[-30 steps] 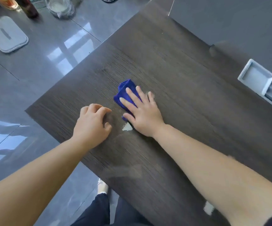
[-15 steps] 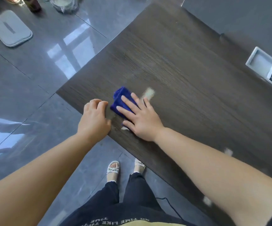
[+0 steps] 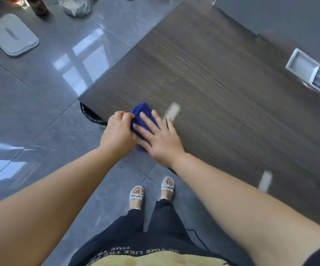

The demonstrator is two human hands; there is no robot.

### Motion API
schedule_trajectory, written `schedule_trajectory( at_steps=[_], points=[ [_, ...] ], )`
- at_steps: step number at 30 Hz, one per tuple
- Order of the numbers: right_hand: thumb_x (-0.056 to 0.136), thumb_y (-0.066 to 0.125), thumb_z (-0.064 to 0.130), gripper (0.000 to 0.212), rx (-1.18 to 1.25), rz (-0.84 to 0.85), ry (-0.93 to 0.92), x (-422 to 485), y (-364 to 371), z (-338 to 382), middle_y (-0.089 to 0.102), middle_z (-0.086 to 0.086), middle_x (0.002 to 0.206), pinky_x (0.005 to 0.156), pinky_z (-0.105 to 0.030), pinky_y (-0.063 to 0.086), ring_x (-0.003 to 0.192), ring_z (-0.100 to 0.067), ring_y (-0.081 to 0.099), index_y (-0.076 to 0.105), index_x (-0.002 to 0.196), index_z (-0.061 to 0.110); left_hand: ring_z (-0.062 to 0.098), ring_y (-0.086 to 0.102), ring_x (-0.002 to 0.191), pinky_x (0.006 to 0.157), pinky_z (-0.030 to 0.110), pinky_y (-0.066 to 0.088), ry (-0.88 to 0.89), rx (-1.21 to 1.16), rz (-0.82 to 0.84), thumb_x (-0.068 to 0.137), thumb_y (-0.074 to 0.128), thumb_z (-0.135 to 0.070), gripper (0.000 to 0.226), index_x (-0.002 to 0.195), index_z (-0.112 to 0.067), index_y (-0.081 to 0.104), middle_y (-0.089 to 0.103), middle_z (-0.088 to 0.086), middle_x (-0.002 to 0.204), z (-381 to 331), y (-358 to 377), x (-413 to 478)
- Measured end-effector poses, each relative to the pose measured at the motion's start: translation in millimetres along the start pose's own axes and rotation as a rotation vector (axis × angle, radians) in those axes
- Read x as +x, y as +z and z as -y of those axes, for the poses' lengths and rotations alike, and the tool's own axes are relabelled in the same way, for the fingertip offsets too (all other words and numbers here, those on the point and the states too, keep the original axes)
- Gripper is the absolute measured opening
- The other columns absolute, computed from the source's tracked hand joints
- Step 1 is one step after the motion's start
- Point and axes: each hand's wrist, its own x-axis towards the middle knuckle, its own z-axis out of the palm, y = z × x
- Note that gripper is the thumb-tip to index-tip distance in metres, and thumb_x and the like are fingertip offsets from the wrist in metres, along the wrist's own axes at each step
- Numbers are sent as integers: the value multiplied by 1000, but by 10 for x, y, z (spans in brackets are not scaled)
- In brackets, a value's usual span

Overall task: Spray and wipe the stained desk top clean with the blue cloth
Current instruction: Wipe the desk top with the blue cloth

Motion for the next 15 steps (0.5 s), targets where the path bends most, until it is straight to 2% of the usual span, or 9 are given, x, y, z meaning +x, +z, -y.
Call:
schedule_trajectory(
  at_steps=[2, 4, 6, 8, 9, 10, 12, 14, 15],
  points=[
    [96, 29, 48, 48, -36, -8, -196, -345, 29, -279, 37, -1, 150, 109, -61, 19, 139, -31, 30, 47, 137, 32, 30, 34, 128, 104, 35, 31, 1, 1, 8, 84, 49, -5, 47, 131, -6, 47, 41, 15, 135, -9, 10, -4],
    [97, 29, 46, 45, -118, -18, -209, -615, 19, -682, 38, 0, 149, 109, -64, 18, 140, -28, 28, 44, 138, 34, 29, 31, 129, 103, 35, 32, 26, 22, 36, 86, 48, -7, 46, 132, -7, 46, 40, 13, 136, -25, 19, -17],
    [95, 32, 44, 48, -94, -62, 51, -679, -47, -894, 33, -1, 152, 104, -70, 22, 141, -29, 25, 40, 141, 32, 27, 29, 129, 102, 34, 33, 53, 35, 54, 87, 45, -8, 44, 132, -9, 45, 39, 11, 136, -40, 36, -45],
    [98, 33, 42, 49, -13, -75, 440, -527, -68, -768, 18, 1, 158, 110, -65, 12, 145, -29, 12, 32, 146, 30, 26, 26, 130, 101, 34, 33, 60, 50, 64, 87, 45, -7, 46, 132, -11, 43, 37, 8, 137, -56, 64, -64],
    [99, 34, 42, 50, 6, -94, 568, -420, -42, -604, 13, 1, 159, 112, -61, 8, 146, -29, 7, 28, 147, 29, 26, 25, 131, 101, 35, 33, 60, 56, 72, 86, 45, -7, 47, 133, -11, 43, 37, 8, 138, -62, 81, -73],
    [99, 34, 42, 51, 15, -100, 622, -325, -8, -422, 11, 0, 159, 112, -59, 7, 146, -30, 6, 27, 148, 29, 26, 24, 131, 102, 35, 33, 60, 59, 75, 86, 46, -7, 47, 133, -12, 43, 37, 8, 138, -69, 102, -86],
    [97, 33, 43, 51, 23, -123, 517, -218, 60, -100, 21, -3, 157, 110, -60, 16, 143, -33, 17, 35, 145, 28, 27, 25, 131, 102, 36, 32, 62, 60, 64, 86, 46, -6, 48, 133, -12, 43, 38, 9, 137, -74, 132, -107],
    [93, 33, 43, 49, -8, -110, 250, -366, 133, 19, 37, -5, 150, 103, -62, 29, 136, -35, 34, 49, 137, 27, 29, 27, 129, 103, 37, 32, 74, 65, 54, 85, 47, -6, 47, 132, -11, 45, 40, 10, 135, -97, 156, -122],
    [93, 33, 42, 48, -37, -82, 121, -514, 151, -16, 40, -4, 148, 103, -62, 30, 135, -35, 36, 50, 136, 28, 29, 27, 130, 103, 37, 32, 74, 71, 56, 86, 47, -7, 46, 131, -12, 46, 40, 10, 135, -105, 159, -127]
  ],
)
